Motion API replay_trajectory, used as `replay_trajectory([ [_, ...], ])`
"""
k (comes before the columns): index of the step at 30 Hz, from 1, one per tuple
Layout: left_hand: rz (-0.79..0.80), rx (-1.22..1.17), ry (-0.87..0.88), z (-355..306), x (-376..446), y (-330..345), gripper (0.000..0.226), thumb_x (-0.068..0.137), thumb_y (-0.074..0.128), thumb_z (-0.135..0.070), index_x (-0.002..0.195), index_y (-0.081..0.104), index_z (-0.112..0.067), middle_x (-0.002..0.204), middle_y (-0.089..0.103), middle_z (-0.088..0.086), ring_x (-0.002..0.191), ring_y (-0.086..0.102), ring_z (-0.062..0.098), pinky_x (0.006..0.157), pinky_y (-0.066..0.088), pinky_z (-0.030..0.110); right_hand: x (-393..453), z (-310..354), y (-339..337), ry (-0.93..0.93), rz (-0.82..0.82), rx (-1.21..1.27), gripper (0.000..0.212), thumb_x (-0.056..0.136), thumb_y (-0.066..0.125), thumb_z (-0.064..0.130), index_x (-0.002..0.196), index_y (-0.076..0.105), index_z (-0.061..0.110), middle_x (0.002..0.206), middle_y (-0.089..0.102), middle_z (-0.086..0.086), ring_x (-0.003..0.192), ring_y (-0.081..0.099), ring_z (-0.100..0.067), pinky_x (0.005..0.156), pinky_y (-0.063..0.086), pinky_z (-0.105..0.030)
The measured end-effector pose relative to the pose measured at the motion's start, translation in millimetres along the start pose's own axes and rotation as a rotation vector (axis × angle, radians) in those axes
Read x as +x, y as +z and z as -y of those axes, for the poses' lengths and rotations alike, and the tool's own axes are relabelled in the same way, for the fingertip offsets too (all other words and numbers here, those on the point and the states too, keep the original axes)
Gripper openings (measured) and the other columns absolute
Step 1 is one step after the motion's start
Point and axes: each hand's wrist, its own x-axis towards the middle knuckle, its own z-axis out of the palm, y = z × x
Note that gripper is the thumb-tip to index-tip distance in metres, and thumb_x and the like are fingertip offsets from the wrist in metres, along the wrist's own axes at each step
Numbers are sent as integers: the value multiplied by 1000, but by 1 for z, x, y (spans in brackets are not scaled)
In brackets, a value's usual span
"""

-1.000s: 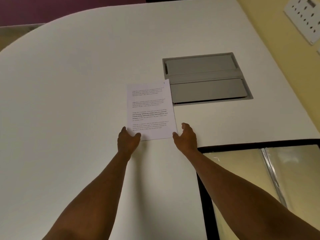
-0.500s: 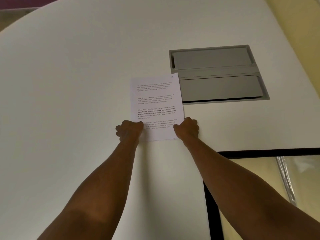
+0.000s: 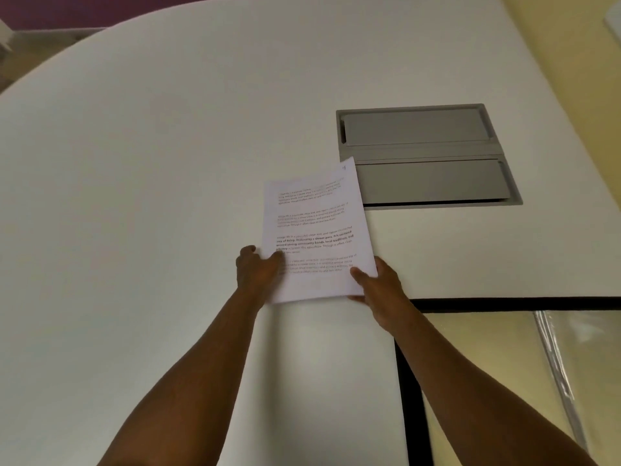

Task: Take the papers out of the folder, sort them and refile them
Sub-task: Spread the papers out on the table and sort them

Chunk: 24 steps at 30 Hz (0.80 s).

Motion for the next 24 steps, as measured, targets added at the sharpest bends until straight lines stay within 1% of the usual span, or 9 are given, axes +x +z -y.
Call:
replay_trajectory([
  [3,107,-144,-5,33,-37,-14,49,87,65,-27,132,50,-13,124,61,3,107,62,23,97,51,42,-42,-32,-15,59,54,39,39,94,60,9,129,51,24,118,62,-1,103,62,-18,65,58,-31],
  [6,138,-189,-13,73,-74,-25,26,91,58,-10,117,59,-12,114,66,6,100,64,21,90,53,38,-80,-67,-27,80,51,-114,33,93,62,13,122,51,24,115,62,0,97,63,-14,66,59,-31],
  [8,140,-164,-16,98,-101,-32,21,92,54,-4,109,62,-15,104,68,1,92,64,17,79,52,30,-98,-89,-34,32,-8,-283,29,91,66,19,117,51,20,112,64,-3,90,64,-11,63,57,-25],
  [11,136,-125,-61,132,-134,-38,21,93,51,-3,101,62,-19,95,67,-4,88,64,15,67,49,24,-118,-111,-39,-86,-130,-536,28,90,68,22,109,48,17,98,67,-4,75,61,-3,52,44,-10],
  [14,122,-43,-60,157,-160,-36,20,94,50,-6,103,63,-17,98,67,-2,90,63,17,70,50,28,-135,-131,-39,-245,-164,-760,29,91,66,21,114,50,16,105,65,-1,77,57,-2,56,42,-8],
  [16,45,95,25,168,-173,-34,21,93,49,-8,110,61,-14,102,66,2,96,63,25,80,51,34,-143,-145,-36,-359,-157,-890,41,90,66,22,126,50,13,115,59,0,92,57,-7,70,43,-10],
  [18,-34,232,101,174,-182,-34,28,92,48,-7,119,55,-10,103,67,8,92,63,29,77,48,32,-149,-157,-33,-443,-149,-1012,51,88,68,24,134,48,13,122,54,-2,101,57,-13,79,47,-16],
  [21,-49,342,106,179,-190,-36,48,89,46,-9,136,39,-13,90,61,4,76,55,25,67,43,31,-155,-170,-25,-546,-173,-1122,55,75,81,25,123,58,12,116,59,-4,98,61,-18,71,55,-25],
  [24,-40,499,85,185,-187,-42,66,88,51,-19,146,22,-12,107,56,7,94,56,28,72,47,36,-159,-178,-17,-593,-184,-1110,52,61,91,19,105,64,14,103,64,-3,88,64,-19,64,57,-25],
])
